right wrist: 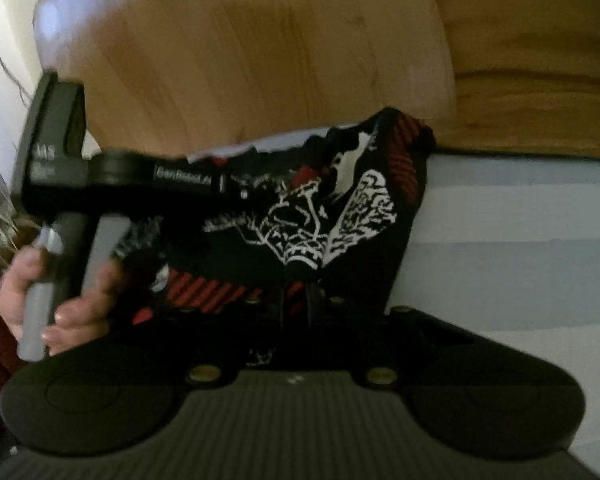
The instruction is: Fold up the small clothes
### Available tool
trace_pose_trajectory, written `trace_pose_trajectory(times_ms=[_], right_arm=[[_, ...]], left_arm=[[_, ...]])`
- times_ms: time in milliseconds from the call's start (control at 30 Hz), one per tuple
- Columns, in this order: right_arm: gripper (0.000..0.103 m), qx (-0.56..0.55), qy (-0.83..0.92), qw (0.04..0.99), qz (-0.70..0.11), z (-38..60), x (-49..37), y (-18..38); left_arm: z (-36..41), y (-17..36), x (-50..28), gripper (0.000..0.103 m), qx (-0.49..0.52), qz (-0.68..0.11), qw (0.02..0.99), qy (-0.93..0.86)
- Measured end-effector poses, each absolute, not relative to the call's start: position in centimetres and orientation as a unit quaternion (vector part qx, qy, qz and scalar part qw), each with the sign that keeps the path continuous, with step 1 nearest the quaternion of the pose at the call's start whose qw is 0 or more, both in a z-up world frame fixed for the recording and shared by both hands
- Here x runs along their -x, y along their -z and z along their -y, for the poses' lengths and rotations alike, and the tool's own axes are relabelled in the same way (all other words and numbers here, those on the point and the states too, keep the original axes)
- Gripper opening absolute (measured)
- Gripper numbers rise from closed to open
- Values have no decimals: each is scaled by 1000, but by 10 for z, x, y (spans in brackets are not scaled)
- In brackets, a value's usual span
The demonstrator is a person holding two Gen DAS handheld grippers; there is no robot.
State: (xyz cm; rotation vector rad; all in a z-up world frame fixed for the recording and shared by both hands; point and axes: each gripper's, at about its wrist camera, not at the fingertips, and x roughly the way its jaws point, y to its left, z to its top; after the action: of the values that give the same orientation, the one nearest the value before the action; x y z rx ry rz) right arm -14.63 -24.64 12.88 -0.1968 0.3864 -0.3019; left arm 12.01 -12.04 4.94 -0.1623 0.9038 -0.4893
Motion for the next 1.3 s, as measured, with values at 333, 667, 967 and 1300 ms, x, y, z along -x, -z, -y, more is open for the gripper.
trace_pose_trajectory(times_ms=[333,667,967,1300], right_arm=[[13,97,142,962,-211,225,202,-102],[23,59,173,967,-176,225,231,-108],[41,74,178,976,-98,226,231,-154],[54,51,229,961,-147,306,80,-209]], left_arm=[[123,-52,-108,58,64,-424,872,236],[152,-52,-88,77,-57,-412,891,182],[66,-102,-38,84,53,-376,903,199],[120,-84,-16,84,4,-381,888,258]])
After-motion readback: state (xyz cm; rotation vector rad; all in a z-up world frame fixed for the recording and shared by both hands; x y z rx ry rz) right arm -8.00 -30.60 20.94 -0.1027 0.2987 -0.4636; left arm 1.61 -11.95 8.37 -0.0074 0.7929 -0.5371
